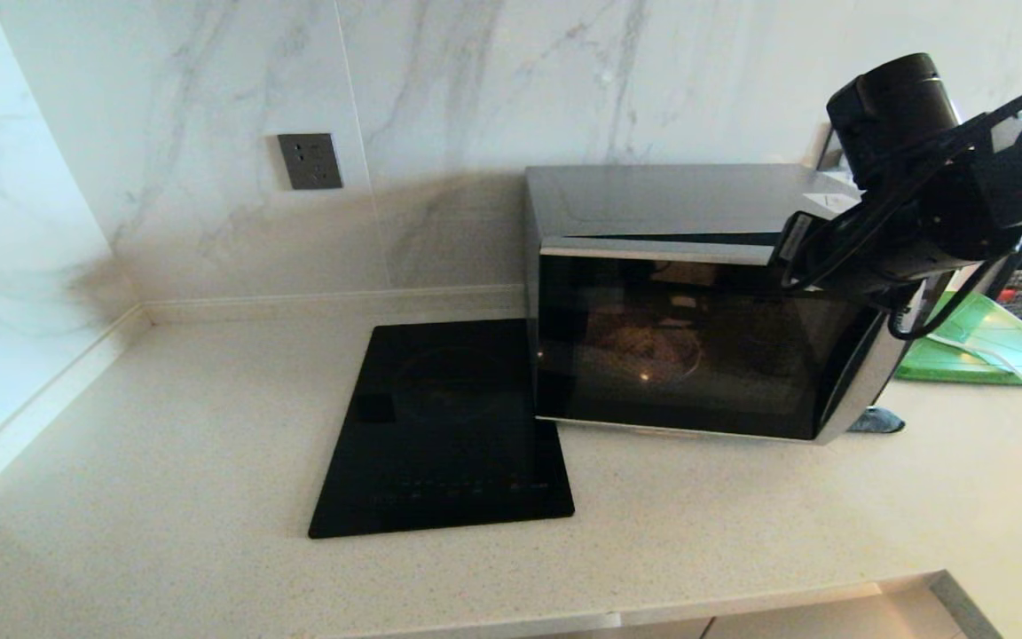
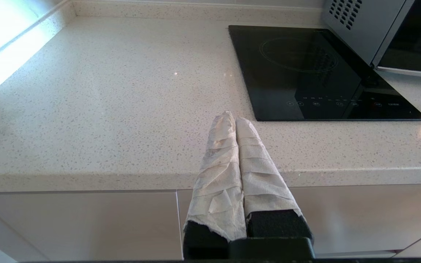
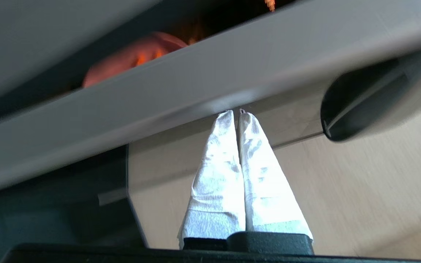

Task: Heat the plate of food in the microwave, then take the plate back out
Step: Close the microwave oven

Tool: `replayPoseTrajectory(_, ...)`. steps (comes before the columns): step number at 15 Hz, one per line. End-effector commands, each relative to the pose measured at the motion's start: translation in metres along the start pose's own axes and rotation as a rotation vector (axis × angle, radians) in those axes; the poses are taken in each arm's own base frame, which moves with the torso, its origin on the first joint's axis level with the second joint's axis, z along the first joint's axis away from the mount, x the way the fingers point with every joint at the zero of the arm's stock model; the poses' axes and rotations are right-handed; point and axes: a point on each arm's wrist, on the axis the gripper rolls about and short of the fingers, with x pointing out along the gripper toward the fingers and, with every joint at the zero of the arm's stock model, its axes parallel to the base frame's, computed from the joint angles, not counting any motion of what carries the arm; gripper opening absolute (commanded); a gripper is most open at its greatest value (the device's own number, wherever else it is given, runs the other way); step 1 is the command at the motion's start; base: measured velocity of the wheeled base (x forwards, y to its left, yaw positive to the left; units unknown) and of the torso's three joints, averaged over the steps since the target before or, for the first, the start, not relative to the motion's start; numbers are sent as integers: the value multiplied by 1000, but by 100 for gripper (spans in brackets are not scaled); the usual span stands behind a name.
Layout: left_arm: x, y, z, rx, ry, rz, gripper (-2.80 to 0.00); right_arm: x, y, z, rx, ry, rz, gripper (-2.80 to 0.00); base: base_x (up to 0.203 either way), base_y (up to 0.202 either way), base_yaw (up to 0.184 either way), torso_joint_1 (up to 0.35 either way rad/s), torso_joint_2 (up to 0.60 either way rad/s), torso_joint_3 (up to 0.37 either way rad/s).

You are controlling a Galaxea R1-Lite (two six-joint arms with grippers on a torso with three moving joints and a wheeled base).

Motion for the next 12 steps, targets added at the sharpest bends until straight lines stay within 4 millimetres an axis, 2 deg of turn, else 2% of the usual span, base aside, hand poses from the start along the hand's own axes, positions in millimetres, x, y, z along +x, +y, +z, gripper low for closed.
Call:
replayPoseTrajectory(1,0,0,0,-1,1,1,-280,25,2,-2,5,-9,-19,-280,0,0,0,0,0,0)
replayPoseTrajectory(7,0,0,0,-1,-1,1,-280,59,-30,23,85,-112,-64,-280,0,0,0,0,0,0)
replayPoseTrajectory(9,0,0,0,-1,1,1,-280,62,-43,32,106,-128,-50,-280,0,0,0,0,0,0)
replayPoseTrajectory(12,0,0,0,-1,1,1,-280,61,-52,34,120,-125,-36,-280,0,0,0,0,0,0)
